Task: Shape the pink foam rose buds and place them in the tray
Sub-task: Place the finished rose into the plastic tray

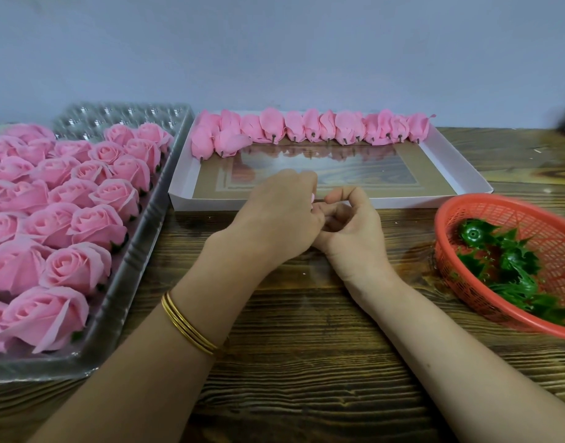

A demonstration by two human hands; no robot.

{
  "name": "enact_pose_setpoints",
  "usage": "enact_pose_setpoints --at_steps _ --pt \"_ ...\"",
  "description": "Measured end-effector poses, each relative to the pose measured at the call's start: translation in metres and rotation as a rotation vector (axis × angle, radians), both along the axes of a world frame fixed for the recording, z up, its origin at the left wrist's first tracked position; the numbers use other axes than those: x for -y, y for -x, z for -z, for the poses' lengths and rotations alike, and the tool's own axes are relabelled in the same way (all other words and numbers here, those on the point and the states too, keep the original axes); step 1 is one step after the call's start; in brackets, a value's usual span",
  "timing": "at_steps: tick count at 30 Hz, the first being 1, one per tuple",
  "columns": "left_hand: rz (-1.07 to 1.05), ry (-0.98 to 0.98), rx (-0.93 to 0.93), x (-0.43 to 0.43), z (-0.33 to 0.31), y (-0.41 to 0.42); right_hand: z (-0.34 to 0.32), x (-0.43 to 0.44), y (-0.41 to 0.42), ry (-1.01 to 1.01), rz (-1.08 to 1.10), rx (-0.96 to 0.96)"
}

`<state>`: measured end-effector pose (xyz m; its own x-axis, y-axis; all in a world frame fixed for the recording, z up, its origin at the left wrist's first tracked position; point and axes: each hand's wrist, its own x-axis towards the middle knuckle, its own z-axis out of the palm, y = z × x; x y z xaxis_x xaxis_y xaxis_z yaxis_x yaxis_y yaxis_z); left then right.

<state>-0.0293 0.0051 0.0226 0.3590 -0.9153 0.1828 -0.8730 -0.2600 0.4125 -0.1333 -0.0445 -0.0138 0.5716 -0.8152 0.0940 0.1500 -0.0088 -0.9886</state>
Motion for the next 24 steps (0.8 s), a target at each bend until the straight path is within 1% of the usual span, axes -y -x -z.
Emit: enact_pose_setpoints --at_steps 5,9,14,17,19,24 --pt "0.041 -0.054 0.019 0.001 -0.008 -0.002 0.000 -0.001 -0.001 -0.031 0.003 0.022" --pt "0.093 -0.118 0.049 0.003 -0.017 -0.004 -0.001 -0.001 -0.002 -0.017 0.011 0.033" --pt "0.149 -0.146 0.052 0.002 -0.025 -0.011 -0.002 -0.003 -0.003 -0.027 -0.003 0.063" --pt "0.139 -0.175 0.072 0.002 -0.032 -0.017 -0.002 -0.004 -0.003 -0.059 -0.019 0.089" --pt "0.121 -0.175 0.053 0.001 -0.038 -0.024 -0.003 -0.004 -0.002 -0.078 -0.012 0.082" --pt "-0.018 -0.116 0.018 -0.003 -0.060 -0.061 -0.002 -0.001 -0.001 -0.077 -0.021 0.051"
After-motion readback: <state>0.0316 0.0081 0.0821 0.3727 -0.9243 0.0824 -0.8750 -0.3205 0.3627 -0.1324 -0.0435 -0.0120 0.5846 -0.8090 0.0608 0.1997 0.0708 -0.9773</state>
